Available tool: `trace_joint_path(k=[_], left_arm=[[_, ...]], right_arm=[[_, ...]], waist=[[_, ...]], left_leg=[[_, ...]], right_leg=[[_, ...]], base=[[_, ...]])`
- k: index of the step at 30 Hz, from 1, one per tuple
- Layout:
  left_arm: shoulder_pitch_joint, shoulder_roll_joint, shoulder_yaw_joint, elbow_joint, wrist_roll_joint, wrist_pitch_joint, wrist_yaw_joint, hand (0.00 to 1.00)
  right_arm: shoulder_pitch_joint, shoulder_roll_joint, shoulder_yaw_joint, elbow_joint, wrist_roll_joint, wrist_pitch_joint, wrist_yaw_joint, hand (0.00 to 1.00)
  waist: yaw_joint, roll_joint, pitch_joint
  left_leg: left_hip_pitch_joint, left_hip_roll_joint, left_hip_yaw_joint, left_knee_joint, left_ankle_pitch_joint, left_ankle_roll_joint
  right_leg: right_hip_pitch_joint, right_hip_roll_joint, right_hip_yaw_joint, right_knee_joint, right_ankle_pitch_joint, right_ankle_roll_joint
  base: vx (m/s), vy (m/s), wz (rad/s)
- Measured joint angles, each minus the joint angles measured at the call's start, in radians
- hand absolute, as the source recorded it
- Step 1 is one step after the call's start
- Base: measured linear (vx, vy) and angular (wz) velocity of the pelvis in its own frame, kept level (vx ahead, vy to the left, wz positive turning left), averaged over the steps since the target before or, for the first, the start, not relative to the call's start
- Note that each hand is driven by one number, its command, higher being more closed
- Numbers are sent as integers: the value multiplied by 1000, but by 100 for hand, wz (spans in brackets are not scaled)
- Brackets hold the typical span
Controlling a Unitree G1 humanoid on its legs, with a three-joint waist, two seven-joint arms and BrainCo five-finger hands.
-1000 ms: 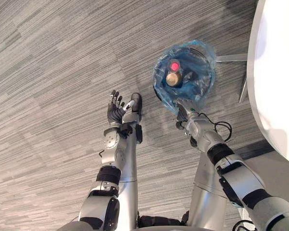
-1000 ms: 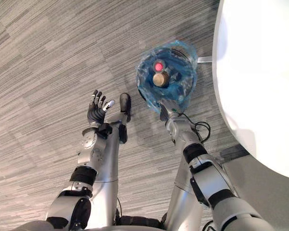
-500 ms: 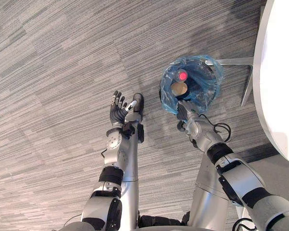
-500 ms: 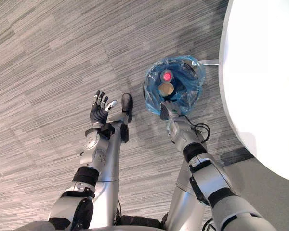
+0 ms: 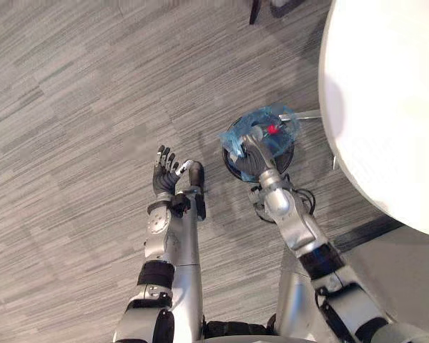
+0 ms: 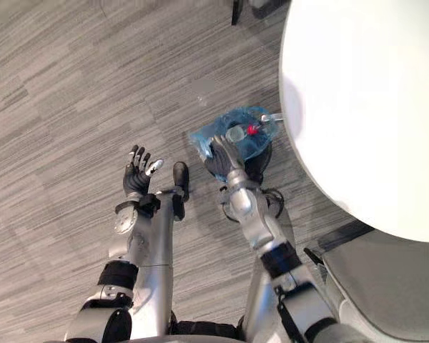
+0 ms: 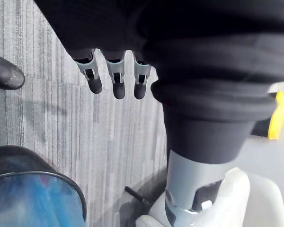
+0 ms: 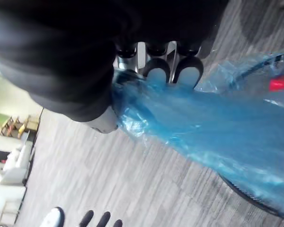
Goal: Gather rubbish on tea table into small bin, then transfer packed bag to large trash can.
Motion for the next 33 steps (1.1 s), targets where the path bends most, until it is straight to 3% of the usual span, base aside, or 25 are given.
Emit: trace_joint_path(k=[8, 12, 14, 21, 28, 33], left_arm=[[171, 14, -77, -28, 25, 0, -48, 0], [237, 38, -133, -27, 52, -1, -74, 0], [262, 43, -150, -20, 66, -1, -82, 0], [325, 112, -255, 35, 117, -25, -92, 0], [386, 159, -292, -25, 136, -51, -122, 0], [450, 168, -291, -139, 176, -87, -119, 0]], right_arm=[[168, 65, 4, -110, 26, -1, 47, 100], [222, 70, 29, -111, 73, -3, 72, 100], [257, 68, 45, -108, 99, -3, 89, 100], [293, 65, 60, -58, 179, -39, 89, 100], [292, 35, 67, -57, 274, -43, 111, 100], [296, 3, 105, -58, 414, -44, 152, 100]], waist=[[2, -53, -19], [0, -81, -45], [0, -88, -96], [-18, -78, -245], [-23, -54, -304], [-19, -28, -352]], left_leg=[[307, -4, 48, -203, 21, 11], [437, -21, 58, -294, 41, 8], [459, -24, 57, -326, 43, 7], [664, -34, 61, -541, 91, -3], [778, -38, 71, -659, 121, -1], [842, -41, 69, -709, 128, 2]], right_leg=[[299, 6, -26, -190, 38, 39], [427, 9, -49, -280, 65, 20], [451, 13, -56, -311, 68, 17], [645, 56, -69, -517, 119, 43], [769, 88, -74, -671, 177, 57], [856, 111, -80, -766, 210, 62]], base=[[98, -21, 3], [199, 5, 5], [249, 6, 9], [174, 22, -2], [76, 29, -1], [53, 14, 2]])
